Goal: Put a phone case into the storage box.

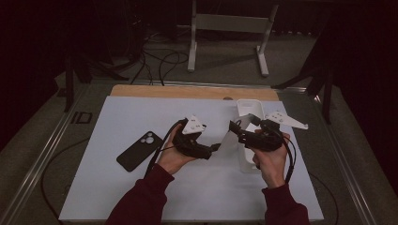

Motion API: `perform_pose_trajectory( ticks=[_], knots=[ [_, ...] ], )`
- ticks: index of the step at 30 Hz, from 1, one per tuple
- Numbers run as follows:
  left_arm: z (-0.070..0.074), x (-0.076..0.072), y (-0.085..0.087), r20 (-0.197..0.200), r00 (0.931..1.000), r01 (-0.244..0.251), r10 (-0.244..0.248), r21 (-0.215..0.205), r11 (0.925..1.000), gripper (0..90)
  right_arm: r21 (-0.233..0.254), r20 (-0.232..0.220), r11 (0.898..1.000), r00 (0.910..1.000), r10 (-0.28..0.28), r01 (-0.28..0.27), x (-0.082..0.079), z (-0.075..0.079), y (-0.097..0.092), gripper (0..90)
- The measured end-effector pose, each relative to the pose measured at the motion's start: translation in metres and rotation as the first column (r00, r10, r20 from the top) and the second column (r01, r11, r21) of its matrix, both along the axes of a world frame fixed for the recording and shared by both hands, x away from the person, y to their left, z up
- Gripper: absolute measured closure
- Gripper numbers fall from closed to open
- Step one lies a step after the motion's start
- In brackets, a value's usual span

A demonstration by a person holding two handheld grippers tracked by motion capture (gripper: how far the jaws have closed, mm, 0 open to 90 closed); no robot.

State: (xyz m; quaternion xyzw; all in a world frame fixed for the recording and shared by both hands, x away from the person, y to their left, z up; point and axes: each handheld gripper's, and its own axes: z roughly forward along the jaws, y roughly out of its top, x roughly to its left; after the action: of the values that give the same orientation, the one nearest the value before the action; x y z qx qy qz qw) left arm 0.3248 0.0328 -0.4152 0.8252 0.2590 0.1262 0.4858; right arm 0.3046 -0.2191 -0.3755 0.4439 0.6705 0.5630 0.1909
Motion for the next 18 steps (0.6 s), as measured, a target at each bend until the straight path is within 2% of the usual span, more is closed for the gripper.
perform_pose_trajectory(
  ticks=[6, 10, 18],
  knots=[
    [0.001, -0.001, 0.013, -0.008, 0.9998, -0.019, 0.019, -0.005, 0.9998, 13.8, -0.007, 0.005, 1.0, 1.0, 0.007, -0.007, 0.002, 0.003, -0.001, 16.6],
    [0.001, -0.003, 0.022, -0.012, 0.9997, -0.022, 0.022, 0.005, 0.9997, 7.3, -0.021, 0.008, 1.0, 1.0, 0.0, 0.0, 0.005, 0.005, -0.002, 16.6],
    [0.0, -0.002, 0.039, -0.014, 0.9988, -0.047, 0.046, -0.003, 0.9989, 1.3, -0.026, 0.015, 1.0, 0.9998, -0.01, 0.011, 0.009, 0.006, -0.004, 16.6]
  ],
)
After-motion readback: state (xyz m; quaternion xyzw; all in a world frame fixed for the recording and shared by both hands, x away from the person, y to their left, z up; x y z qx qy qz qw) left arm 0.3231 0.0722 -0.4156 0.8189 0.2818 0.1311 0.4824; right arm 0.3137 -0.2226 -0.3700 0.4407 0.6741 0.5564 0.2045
